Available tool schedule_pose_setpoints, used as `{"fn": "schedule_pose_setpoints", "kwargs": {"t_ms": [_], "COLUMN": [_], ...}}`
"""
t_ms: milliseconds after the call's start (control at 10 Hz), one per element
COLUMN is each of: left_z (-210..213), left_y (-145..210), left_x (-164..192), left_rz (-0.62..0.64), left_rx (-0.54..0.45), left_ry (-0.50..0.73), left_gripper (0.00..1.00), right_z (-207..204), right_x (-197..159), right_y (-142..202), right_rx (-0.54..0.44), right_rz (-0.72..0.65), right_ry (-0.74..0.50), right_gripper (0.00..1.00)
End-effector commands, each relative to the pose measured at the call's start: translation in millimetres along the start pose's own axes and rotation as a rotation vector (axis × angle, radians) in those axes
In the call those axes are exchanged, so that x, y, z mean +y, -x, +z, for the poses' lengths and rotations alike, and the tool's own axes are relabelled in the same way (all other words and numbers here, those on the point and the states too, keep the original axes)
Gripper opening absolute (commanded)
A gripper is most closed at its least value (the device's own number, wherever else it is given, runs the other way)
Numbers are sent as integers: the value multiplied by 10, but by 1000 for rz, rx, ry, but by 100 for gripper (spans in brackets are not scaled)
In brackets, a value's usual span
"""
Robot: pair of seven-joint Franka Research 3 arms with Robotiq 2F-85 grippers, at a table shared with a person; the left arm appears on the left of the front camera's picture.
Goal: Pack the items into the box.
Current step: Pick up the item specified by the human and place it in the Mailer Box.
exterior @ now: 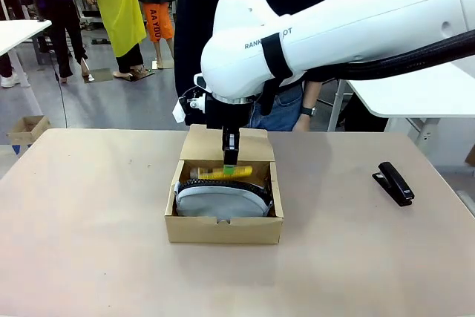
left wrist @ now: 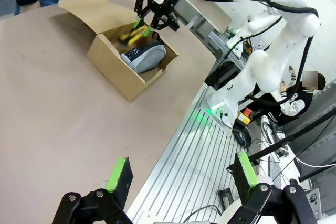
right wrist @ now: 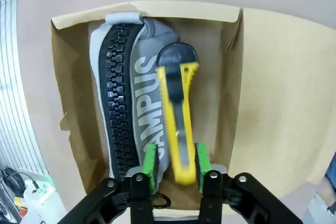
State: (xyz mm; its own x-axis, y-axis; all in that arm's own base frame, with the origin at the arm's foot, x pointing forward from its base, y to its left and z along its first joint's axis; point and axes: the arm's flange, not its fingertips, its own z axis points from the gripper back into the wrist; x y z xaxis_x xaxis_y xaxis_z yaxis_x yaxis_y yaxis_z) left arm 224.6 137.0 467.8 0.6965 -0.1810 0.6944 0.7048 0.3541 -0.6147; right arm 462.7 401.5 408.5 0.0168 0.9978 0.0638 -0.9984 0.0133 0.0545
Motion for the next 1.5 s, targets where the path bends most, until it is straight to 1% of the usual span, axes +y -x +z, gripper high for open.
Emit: {"fn": "schedule_pose_setpoints", "kwargs": {"t_ms": [0, 400, 700, 800, 900, 1000, 1100, 1200, 1300, 1400], "left_z": [15, 15, 15, 15, 15, 15, 15, 15, 15, 15], "left_y": [-6, -6, -6, -6, -6, -6, -6, -6, -6, -6], "left_x": [-15, -15, -15, -15, -15, -15, -15, -15, -15, -15], "left_rz": [-20, -20, -20, -20, -20, -20, -20, -20, -20, -20], "left_rx": [-17, -17, -17, -17, -17, -17, -17, -17, -17, -17], "left_ry": [13, 13, 13, 13, 13, 13, 13, 13, 13, 13], "left_gripper": [100, 100, 100, 100, 100, 100, 100, 100, 100, 100], "right_z": [43, 95, 103, 115, 128, 199, 331, 504, 580, 633], "right_x": [10, 35, 42, 29, 9, -29, -9, 89, 209, 366], "right_y": [8, 83, 105, 123, 145, 257, 555, 1091, 1568, 2010], "right_rx": [33, 22, 34, 32, 42, 13, -79, -252, -408, -506], "right_rz": [24, 6, 6, -21, -61, -149, -277, -464, -656, -769], "right_ry": [0, 26, 35, 7, -52, -143, -165, -186, -202, -232], "right_gripper": [100, 100, 100, 100, 100, 100, 100, 100, 100, 100]}}
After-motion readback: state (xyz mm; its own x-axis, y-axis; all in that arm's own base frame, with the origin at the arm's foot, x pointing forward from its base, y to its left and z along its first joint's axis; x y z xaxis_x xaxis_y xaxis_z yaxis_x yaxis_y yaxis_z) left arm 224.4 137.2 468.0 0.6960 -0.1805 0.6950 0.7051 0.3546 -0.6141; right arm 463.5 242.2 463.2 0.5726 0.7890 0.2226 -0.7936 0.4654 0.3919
